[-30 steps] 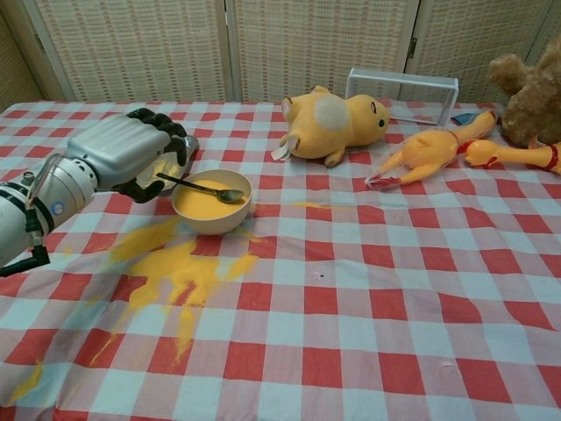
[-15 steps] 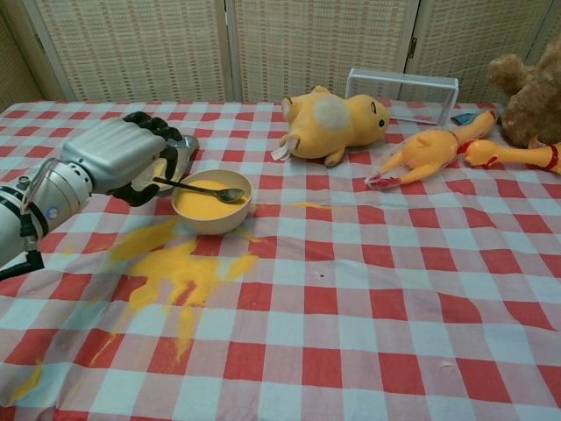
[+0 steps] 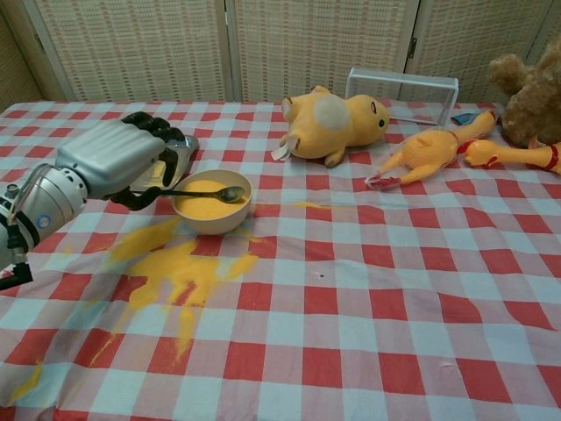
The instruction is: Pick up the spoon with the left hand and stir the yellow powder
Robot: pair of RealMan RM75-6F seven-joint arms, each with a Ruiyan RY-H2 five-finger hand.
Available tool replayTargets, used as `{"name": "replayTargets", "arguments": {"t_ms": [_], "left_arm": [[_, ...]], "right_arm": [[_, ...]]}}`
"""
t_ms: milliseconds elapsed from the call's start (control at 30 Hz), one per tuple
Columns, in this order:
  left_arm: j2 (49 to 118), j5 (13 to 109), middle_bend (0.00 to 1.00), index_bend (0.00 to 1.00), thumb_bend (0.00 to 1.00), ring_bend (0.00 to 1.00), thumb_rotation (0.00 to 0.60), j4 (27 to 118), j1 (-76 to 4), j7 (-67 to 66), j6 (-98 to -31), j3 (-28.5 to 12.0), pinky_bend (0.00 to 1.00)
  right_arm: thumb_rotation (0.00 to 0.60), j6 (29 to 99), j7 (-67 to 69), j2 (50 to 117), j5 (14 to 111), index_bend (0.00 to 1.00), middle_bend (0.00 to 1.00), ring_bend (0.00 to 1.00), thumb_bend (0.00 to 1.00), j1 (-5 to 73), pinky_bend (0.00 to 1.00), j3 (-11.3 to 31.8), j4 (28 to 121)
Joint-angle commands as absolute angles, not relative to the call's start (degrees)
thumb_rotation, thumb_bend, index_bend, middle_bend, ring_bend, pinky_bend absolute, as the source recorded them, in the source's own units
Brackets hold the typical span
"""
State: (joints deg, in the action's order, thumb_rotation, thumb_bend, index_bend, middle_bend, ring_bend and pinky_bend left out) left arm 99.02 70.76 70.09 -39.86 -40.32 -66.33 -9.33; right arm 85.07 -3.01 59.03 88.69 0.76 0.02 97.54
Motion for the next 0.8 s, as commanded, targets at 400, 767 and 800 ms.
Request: {"name": "replayTargets", "arguments": {"t_ms": [400,767,800], "left_arm": [[99.4,80.6,0.0,0.29,0.46,0.0,0.6,62.4,-35.7,-23.1,-72.1,-4.6,0.0],[107.3,87.4,0.0,0.39,0.46,0.0,0.6,44.1,-35.3,-12.9,-77.3,-2.7,0.0],[107.9,87.7,0.0,0.39,0.46,0.0,0.6,42.9,-35.3,-12.5,-77.6,-2.6,0.0]], "right_arm": [[0.6,85.7,-3.3,59.1,89.9,0.0,0.0,0.0,0.09,0.5,0.0,-0.5,97.7],[0.6,86.1,-3.7,59.3,90.8,0.0,0.0,0.0,0.09,0.3,0.0,-0.8,97.7],[0.6,86.1,-3.8,59.3,90.8,0.0,0.0,0.0,0.09,0.3,0.0,-0.8,97.7]]}}
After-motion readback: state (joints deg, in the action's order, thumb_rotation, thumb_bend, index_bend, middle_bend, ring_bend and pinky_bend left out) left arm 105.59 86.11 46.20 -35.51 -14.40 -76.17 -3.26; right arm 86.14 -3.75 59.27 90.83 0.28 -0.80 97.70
